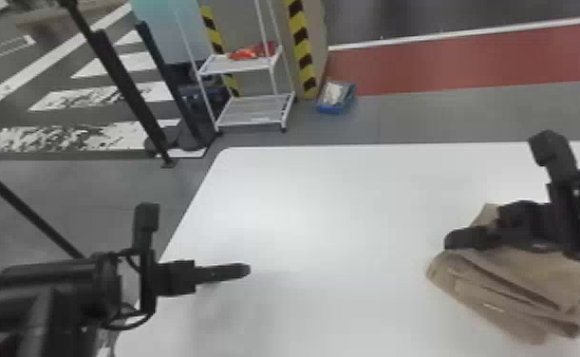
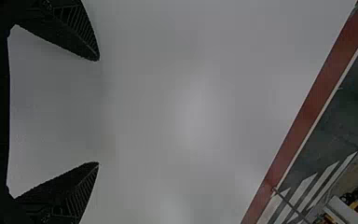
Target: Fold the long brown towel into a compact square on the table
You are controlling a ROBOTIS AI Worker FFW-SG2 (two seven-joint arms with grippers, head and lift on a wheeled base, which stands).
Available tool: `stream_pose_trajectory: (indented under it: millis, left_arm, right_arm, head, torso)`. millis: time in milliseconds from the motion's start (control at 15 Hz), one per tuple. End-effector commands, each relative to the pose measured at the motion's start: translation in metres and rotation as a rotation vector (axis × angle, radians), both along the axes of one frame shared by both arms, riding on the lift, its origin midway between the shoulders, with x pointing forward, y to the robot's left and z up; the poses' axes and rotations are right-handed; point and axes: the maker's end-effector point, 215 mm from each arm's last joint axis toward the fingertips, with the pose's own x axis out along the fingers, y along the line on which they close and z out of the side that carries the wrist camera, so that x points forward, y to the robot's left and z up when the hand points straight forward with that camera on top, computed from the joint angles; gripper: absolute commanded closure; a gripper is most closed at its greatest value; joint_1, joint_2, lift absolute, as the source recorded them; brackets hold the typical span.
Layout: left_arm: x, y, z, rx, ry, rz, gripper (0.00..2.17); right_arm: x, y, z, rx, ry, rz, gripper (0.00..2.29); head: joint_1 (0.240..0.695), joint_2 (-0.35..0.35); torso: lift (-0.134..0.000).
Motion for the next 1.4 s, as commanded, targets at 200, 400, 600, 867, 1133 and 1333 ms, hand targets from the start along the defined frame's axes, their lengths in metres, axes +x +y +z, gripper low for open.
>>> stream_pose_trajectory:
  millis: [200, 400, 600, 867, 1133, 1333]
  left_arm:
    - [0.001, -0.001, -0.001, 0.002, -0.001, -0.001, 0.08]
    - [0.001, -0.001, -0.004, 0.000, 0.007, 0.000, 0.08]
    - [0.003, -0.003, -0.004, 0.002, 0.005, -0.004, 0.08]
    - [0.005, 0.001, -0.005, 0.008, 0.001, 0.001, 0.08]
    - [0.006, 0.001, -0.005, 0.008, -0.001, 0.001, 0.08]
    - [0.009, 0.001, -0.002, 0.008, -0.012, -0.001, 0.08]
  right_arm:
    - [-0.010, 0.011, 0.021, 0.093, -0.029, 0.048, 1.33]
    - [-0.017, 0.007, 0.022, 0.105, -0.047, 0.047, 0.00]
    - [-0.019, -0.002, 0.025, 0.127, -0.063, 0.014, 0.04]
    - [-0.018, -0.024, 0.046, 0.132, -0.143, -0.022, 0.08]
    - [-0.035, -0.084, 0.061, 0.120, -0.228, -0.106, 0.39]
    - [-0.053, -0.138, 0.053, 0.116, -0.225, -0.203, 1.70]
  head:
    - [0.695, 0.350]
    - [0.695, 0.350]
    - [0.695, 0.350]
    - [0.695, 0.340]
    - [0.695, 0.312]
    - [0.695, 0.268]
  torso:
    - [-0.124]
    - [-0.124]
    - [-0.124]
    - [-0.124]
    - [-0.124]
    - [-0.124]
